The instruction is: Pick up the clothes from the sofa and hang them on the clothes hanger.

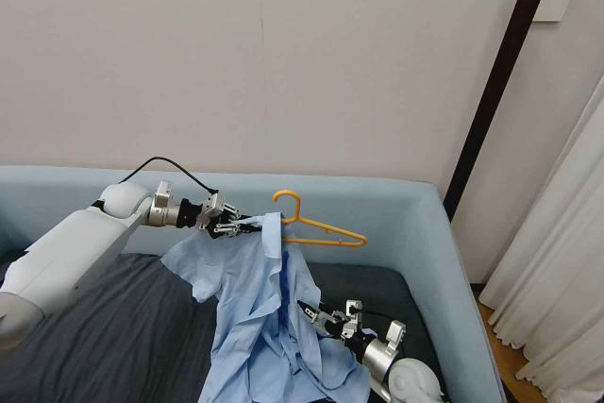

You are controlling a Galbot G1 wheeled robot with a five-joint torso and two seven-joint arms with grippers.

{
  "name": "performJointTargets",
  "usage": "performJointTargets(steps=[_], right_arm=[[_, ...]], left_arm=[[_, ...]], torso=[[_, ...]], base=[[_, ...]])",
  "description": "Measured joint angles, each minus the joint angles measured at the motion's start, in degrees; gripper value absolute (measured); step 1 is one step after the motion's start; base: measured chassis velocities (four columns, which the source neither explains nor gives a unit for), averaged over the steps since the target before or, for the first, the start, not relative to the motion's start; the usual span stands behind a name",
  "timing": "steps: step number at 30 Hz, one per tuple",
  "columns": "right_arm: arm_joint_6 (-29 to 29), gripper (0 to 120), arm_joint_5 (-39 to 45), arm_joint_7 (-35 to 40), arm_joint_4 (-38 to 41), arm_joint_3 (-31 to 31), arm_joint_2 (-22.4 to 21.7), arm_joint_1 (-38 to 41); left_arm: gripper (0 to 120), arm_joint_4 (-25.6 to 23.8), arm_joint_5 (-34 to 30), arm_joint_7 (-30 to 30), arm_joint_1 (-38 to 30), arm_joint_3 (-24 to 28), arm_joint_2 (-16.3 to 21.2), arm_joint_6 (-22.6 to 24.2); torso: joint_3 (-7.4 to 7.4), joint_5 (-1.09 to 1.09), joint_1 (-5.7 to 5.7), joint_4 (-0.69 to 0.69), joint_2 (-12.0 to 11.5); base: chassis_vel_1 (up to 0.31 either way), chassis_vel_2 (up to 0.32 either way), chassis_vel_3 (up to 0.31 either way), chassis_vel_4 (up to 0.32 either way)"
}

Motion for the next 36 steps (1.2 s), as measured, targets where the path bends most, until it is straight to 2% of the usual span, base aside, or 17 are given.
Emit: performJointTargets(steps=[2, 4, 6, 10, 12, 20, 28, 36], right_arm=[[0.4, 67, -0.2, 0.0, -0.1, -0.1, 0.0, 0.0], [2.1, 55, -0.7, 0.0, -0.5, -0.2, 0.0, 0.2], [2.7, 51, -0.8, 0.1, -0.6, -0.2, -0.1, 0.2], [4.3, 34, -1.4, 0.4, -0.6, -0.1, -0.2, 0.1], [4.6, 30, -1.3, 0.3, -0.4, 0.0, -0.3, 0.1], [6.0, 0, -1.0, -0.4, 0.7, 1.5, -1.4, 0.0], [4.0, 0, 1.4, 7.3, 6.1, 8.0, -3.8, 0.0], [3.2, 0, 3.6, 10.4, 9.4, 11.8, -5.2, 1.2]], left_arm=[[8, 0.0, 0.0, 0.0, 0.0, 0.0, 0.0, 0.0], [8, 0.0, 0.0, 0.0, 0.0, 0.0, -0.1, -0.1], [8, 0.0, 0.0, 0.0, 0.0, 0.0, -0.2, -0.2], [8, 0.1, 0.0, 0.0, 0.0, 0.0, -0.4, -0.3], [8, 0.2, 0.0, 0.0, -0.1, 0.0, -0.4, -0.3], [8, 0.4, -0.2, -0.1, -0.2, 0.0, -0.4, -0.8], [8, 0.9, -4.1, -0.7, -0.6, -0.2, -0.4, -2.4], [8, 1.3, -5.0, -0.1, -0.4, -0.1, -0.6, -3.4]], torso=[[0.00, 0.00, 0.00, 0.00, 0.0], [0.00, 0.00, 0.00, 0.00, 0.0], [0.00, 0.00, 0.00, 0.00, 0.0], [0.00, 0.00, 0.00, 0.00, 0.0], [0.00, 0.00, 0.00, 0.00, 0.0], [0.00, 0.00, 0.00, 0.00, 0.0], [0.00, 0.01, 0.00, -0.01, 0.0], [0.00, 0.00, 0.00, 0.00, 0.0]], base=[[0.000, 0.000, 0.000, 0.000], [0.000, 0.000, 0.000, 0.000], [0.000, 0.000, 0.000, 0.000], [0.000, 0.000, 0.000, 0.000], [0.000, 0.000, 0.000, 0.000], [0.000, 0.000, 0.000, 0.000], [0.000, 0.000, 0.000, 0.000], [0.000, 0.000, 0.000, 0.000]])
